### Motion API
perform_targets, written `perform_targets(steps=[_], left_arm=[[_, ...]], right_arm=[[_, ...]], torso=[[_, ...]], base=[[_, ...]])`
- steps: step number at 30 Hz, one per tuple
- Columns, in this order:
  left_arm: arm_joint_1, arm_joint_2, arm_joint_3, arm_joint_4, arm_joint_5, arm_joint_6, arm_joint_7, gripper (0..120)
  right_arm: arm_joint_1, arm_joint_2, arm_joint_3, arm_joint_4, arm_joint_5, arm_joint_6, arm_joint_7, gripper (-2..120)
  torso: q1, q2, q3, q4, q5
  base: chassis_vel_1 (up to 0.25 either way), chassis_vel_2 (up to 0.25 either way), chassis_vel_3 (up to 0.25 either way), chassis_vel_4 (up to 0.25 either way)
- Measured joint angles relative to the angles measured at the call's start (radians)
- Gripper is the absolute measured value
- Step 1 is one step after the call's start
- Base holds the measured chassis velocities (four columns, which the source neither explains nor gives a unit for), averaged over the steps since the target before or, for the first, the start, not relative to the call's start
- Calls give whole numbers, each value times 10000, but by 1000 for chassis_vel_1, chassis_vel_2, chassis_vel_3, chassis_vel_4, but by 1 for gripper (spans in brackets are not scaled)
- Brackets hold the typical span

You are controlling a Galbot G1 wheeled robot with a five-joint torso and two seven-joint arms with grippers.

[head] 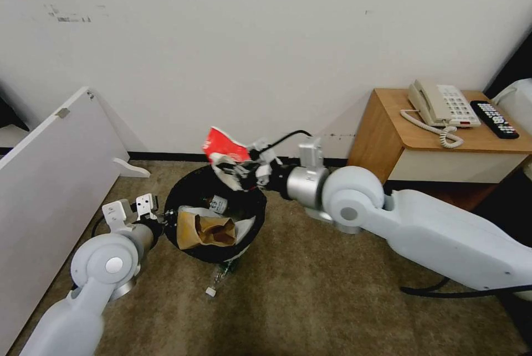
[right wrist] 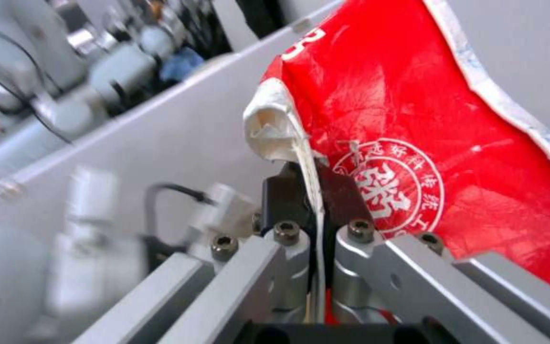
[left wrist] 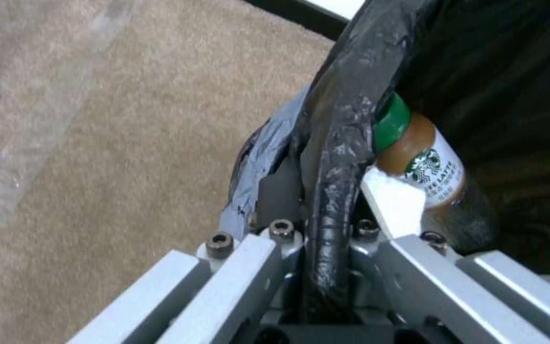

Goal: Pick up the trash bin and place the garbage on the floor into it.

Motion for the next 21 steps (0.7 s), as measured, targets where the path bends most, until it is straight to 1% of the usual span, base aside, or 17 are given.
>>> perform_targets(steps=[1, 4, 6, 12, 15, 18, 21], left_arm=[[0, 0, 0, 0, 0, 0, 0, 1], [-97, 34, 0, 38, 328, 5, 152, 1], [-106, 42, -6, 40, 491, 5, 230, 0], [-37, 41, -79, -88, 987, 6, 483, 1], [4, 41, -99, -123, 1062, 6, 538, 1], [127, 47, -201, -212, 1498, 2, 782, 0], [163, 46, -225, -235, 1629, -10, 837, 0]], right_arm=[[0, 0, 0, 0, 0, 0, 0, 0], [128, 381, -14, 93, 1179, 144, 362, 0], [160, 459, -35, 98, 1360, 164, 419, 0], [170, 684, -187, -78, 1498, 177, 506, 0], [164, 696, -211, -112, 1489, 177, 507, 0], [115, 709, -276, -249, 1417, 163, 491, 0], [88, 699, -318, -324, 1323, 125, 458, 0]], torso=[[0, 0, 0, 0, 0], [0, 0, 0, 0, 1], [0, 0, 0, 0, 1], [0, 0, 0, 0, 2], [0, 0, 0, 0, 1], [0, 0, 0, 0, 2], [0, 1, 0, 0, 2]], base=[[0, 0, 0, 0], [0, 0, 0, 0], [0, 0, 0, 0], [0, 0, 0, 0], [0, 0, 0, 0], [0, 0, 0, 0], [0, 0, 0, 0]])
